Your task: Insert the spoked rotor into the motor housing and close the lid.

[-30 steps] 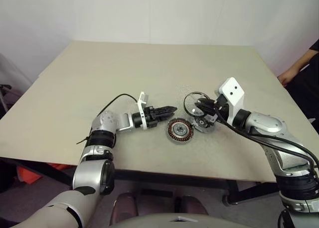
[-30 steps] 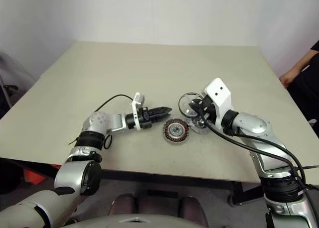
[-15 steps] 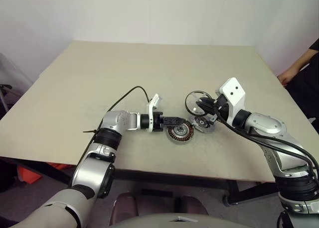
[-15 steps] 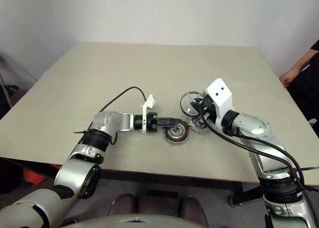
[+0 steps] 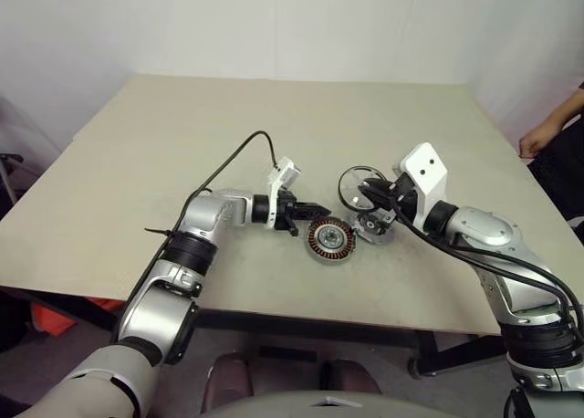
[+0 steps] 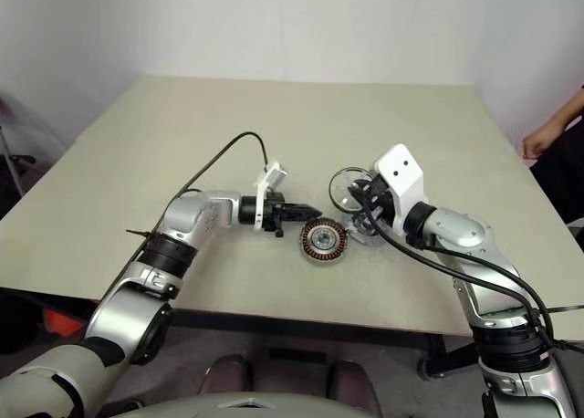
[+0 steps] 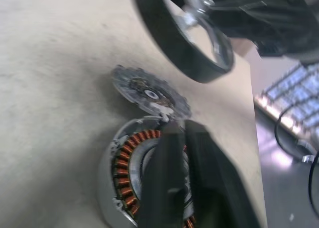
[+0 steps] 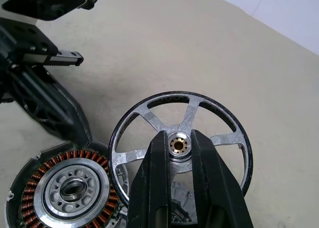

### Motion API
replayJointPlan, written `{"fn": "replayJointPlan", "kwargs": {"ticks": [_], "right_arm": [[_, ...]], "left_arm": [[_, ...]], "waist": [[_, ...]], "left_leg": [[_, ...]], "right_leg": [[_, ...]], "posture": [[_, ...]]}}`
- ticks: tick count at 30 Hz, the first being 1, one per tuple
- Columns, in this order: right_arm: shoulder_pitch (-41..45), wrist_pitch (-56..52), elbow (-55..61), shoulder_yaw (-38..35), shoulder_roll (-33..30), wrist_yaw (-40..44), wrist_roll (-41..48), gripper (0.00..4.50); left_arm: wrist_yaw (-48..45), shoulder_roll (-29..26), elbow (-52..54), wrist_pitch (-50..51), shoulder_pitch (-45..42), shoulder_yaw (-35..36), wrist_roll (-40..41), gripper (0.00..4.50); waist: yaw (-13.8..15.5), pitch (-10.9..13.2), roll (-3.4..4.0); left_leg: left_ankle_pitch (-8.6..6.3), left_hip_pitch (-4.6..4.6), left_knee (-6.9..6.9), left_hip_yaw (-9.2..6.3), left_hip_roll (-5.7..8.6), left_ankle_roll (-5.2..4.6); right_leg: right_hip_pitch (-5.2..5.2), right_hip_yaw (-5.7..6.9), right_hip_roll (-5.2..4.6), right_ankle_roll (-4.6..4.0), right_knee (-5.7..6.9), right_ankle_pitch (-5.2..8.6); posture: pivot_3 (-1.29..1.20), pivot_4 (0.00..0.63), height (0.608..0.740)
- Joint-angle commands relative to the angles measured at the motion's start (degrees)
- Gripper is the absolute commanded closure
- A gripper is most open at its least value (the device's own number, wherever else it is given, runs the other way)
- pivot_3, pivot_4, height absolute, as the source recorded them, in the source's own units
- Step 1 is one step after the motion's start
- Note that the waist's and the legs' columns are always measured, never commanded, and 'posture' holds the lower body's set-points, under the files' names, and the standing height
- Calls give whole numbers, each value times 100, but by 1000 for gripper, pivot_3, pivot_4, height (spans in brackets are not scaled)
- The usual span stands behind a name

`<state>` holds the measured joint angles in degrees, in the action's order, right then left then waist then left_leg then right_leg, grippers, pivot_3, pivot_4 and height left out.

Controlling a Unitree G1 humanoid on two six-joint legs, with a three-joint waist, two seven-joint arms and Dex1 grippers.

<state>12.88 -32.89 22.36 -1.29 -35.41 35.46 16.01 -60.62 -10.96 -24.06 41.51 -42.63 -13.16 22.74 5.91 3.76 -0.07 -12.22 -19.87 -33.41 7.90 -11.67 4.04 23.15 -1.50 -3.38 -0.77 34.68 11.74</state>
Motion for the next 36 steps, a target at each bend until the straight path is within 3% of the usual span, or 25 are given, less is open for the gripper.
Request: {"fn": "replayJointPlan", "kwargs": {"ticks": [1,14,22,32,36], "right_arm": [[66,121,108,-39,32,-37,-16,4249],[11,48,203,-60,72,-123,-74,4249],[57,48,176,-66,142,-193,-111,4249],[72,64,177,13,145,-197,-161,4249],[76,71,172,42,120,-188,-171,4249]], "left_arm": [[-200,-31,147,-299,-11,-283,-247,4478],[-462,262,-366,-614,-157,-548,-595,4478],[-310,262,-548,-918,11,-1045,-1275,4478],[-267,512,-411,-530,-279,200,-338,4478],[-240,533,-368,-429,-287,280,-291,4478]], "waist": [[0,0,0],[1,0,0],[6,-2,3],[1,-2,3],[2,-2,3]], "left_leg": [[0,0,0,0,0,0],[0,1,0,0,0,1],[0,9,0,0,1,1],[3,15,0,0,1,3],[3,13,0,0,1,3]], "right_leg": [[0,0,0,0,0,0],[0,0,0,0,2,0],[-8,-1,-1,0,2,0],[-13,-2,0,-1,6,0],[-12,-1,0,-1,4,0]], "posture": [[0,0,740],[0,0,740],[0,0,740],[0,0,740],[0,0,740]]}}
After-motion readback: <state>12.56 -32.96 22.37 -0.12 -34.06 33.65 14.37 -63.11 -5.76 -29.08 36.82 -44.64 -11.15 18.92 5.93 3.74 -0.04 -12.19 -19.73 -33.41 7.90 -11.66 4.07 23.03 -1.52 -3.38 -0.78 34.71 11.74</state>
